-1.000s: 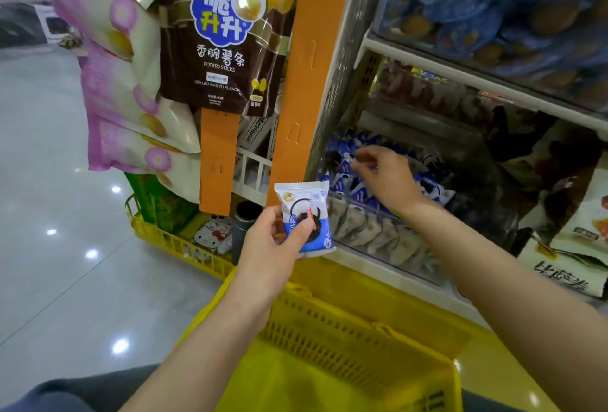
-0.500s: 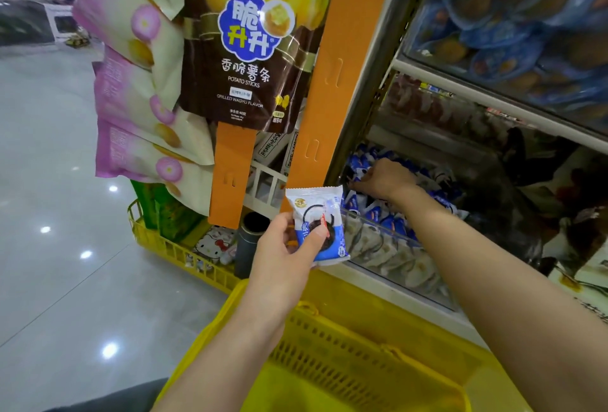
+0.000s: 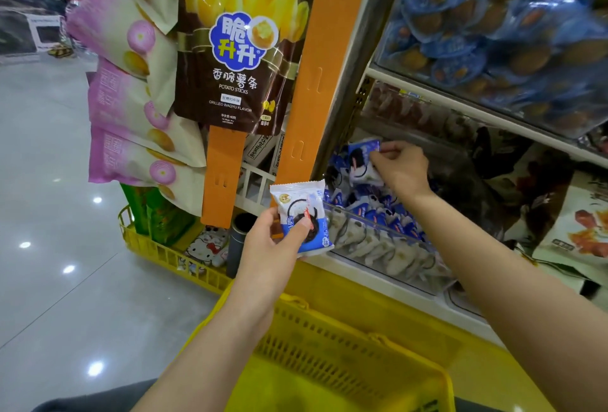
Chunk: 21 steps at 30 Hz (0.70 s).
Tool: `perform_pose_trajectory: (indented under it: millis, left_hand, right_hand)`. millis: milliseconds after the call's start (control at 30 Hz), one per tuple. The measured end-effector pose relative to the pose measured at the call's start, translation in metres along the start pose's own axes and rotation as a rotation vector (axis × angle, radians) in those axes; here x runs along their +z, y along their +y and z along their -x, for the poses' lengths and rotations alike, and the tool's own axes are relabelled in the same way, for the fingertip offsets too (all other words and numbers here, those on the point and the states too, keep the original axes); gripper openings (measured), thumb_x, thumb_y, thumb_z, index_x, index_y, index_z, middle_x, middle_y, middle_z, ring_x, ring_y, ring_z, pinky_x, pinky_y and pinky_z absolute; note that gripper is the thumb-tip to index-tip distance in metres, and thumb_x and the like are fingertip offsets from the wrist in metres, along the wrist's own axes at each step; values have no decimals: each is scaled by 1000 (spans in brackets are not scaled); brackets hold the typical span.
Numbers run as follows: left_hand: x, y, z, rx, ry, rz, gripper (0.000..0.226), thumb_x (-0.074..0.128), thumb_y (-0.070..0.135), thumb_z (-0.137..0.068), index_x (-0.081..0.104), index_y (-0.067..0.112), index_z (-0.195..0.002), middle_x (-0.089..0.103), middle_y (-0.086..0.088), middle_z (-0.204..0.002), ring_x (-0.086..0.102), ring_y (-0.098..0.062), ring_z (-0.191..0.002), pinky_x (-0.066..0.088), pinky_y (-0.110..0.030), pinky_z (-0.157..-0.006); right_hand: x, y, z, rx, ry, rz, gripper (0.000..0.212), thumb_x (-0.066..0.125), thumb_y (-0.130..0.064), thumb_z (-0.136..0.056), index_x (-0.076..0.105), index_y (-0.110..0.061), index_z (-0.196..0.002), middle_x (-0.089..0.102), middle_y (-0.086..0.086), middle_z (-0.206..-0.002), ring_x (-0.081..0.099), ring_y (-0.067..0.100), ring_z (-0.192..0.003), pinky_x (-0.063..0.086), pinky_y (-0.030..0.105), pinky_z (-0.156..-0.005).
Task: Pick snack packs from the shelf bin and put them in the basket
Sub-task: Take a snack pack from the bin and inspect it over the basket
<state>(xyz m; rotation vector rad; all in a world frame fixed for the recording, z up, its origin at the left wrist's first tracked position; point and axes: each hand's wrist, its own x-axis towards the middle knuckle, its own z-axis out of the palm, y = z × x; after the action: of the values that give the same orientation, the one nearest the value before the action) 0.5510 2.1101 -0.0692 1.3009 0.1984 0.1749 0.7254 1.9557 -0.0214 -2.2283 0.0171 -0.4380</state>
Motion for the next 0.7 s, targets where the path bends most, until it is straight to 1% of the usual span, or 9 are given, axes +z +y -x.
perform_pose_trajectory:
  millis: [67, 133, 233, 333, 400, 500, 533, 600, 700]
  left_hand:
    - [0, 0, 2, -39, -17, 57, 17, 54, 24, -92, 52, 40, -88, 63, 10, -98, 63, -1, -88, 51, -15, -61]
    - [2, 0, 5, -47, -32, 61, 15, 54, 24, -92, 54, 39, -91, 65, 11, -98, 63, 2, -87, 50, -17, -67]
    - [5, 0, 12, -28, -61, 47, 25, 57, 28, -88, 54, 27, -113, 69, 10, -101, 65, 4, -87, 48, -18, -71]
    - [8, -3, 19, -30, -113, 58, 33, 58, 29, -86, 53, 22, -117, 71, 7, -102, 66, 2, -90, 50, -12, -66]
    - [9, -5, 23, -50, -149, 74, 37, 57, 30, -84, 54, 19, -119, 71, 5, -104, 66, -3, -94, 50, -11, -68]
    - [7, -7, 27, -96, -177, 85, 42, 57, 34, -80, 56, 17, -118, 69, 0, -110, 63, -13, -105, 48, -33, -94]
    - [6, -8, 28, -108, -182, 90, 42, 58, 35, -78, 58, 18, -116, 69, -1, -110, 63, -13, -105, 46, -37, -96]
    - [5, -9, 30, -143, -183, 145, 43, 60, 36, -74, 58, 17, -113, 70, -4, -107, 66, -10, -94, 50, -33, -88]
    - [1, -11, 30, -237, -217, 279, 55, 63, 34, -71, 51, 13, -121, 70, -9, -106, 68, -18, -92, 56, -35, -78]
  right_hand:
    - [-17, -7, 13, -45, 74, -108, 14, 65, -22, -83, 62, -17, -95, 62, -6, -83, 56, 2, -74, 43, 12, -68]
    - [-32, -12, 34, -72, 60, -216, 9, 65, -22, -83, 61, -20, -91, 62, -10, -80, 56, -3, -70, 43, 6, -58]
    - [-47, -13, 73, -103, -78, -343, 10, 64, -17, -84, 61, -27, -83, 65, -6, -79, 58, -6, -65, 43, 6, -57]
    - [-52, -7, 106, -53, -219, -325, 9, 66, -17, -84, 62, -26, -83, 68, -5, -83, 61, -2, -72, 46, 10, -63]
    - [-51, -3, 123, 42, -296, -366, 7, 67, -19, -83, 63, -25, -85, 69, -4, -85, 62, -1, -72, 46, 10, -61]
    - [-46, -1, 140, 122, -368, -423, 7, 65, -18, -84, 63, -24, -87, 68, -10, -74, 60, -10, -60, 43, 6, -52]
    - [-45, -1, 145, 137, -383, -444, 8, 65, -17, -85, 62, -24, -87, 68, -12, -71, 59, -10, -59, 43, 6, -52]
    - [-43, -1, 152, 158, -411, -468, 9, 64, -17, -85, 61, -23, -90, 70, -10, -73, 62, -7, -65, 47, 9, -55]
    - [-40, -2, 159, 212, -472, -493, 13, 60, -18, -89, 58, -17, -102, 72, 4, -96, 68, 14, -88, 56, 28, -77]
